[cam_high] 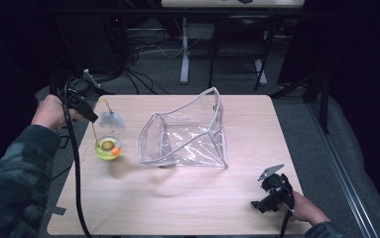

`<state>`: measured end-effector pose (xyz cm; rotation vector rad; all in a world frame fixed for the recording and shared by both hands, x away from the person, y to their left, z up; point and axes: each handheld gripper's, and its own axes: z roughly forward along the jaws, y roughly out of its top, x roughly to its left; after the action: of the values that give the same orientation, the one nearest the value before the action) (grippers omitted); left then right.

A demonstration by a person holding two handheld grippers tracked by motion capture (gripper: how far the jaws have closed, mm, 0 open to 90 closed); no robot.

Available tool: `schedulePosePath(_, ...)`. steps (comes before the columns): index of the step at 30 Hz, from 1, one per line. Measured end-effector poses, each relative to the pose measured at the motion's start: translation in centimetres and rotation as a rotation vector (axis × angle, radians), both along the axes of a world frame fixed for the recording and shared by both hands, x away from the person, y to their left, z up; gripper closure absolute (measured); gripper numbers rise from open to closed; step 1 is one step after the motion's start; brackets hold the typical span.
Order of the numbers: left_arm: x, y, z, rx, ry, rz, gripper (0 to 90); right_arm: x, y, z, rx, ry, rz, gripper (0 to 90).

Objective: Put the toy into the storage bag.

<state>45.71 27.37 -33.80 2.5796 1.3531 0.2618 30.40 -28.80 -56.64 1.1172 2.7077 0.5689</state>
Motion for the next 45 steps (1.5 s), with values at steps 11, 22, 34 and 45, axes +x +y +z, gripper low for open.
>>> schedulePosePath(11, -0.3, 0.2, 1.7, 0.025, -0.016, 0.004, 88.4, 0.0, 0.0, 0.0, 0.006, -0.001, -0.006, 0.0)
schedulePosePath(22, -0.5, -0.4, 4.3, 0.049, -0.032, -0.015, 88.3, 0.0, 0.0, 0.0, 0.005, 0.000, -0.010, 0.0)
schedulePosePath(34, -0.6, -0.6, 6.6, 0.062, -0.049, -0.025, 88.3, 0.0, 0.0, 0.0, 0.004, 0.000, -0.010, 0.0)
schedulePosePath(45, -0.7, -0.8, 8.1, 0.069, -0.065, -0.031, 88.3, 0.0, 0.0, 0.0, 0.004, 0.002, -0.007, 0.0)
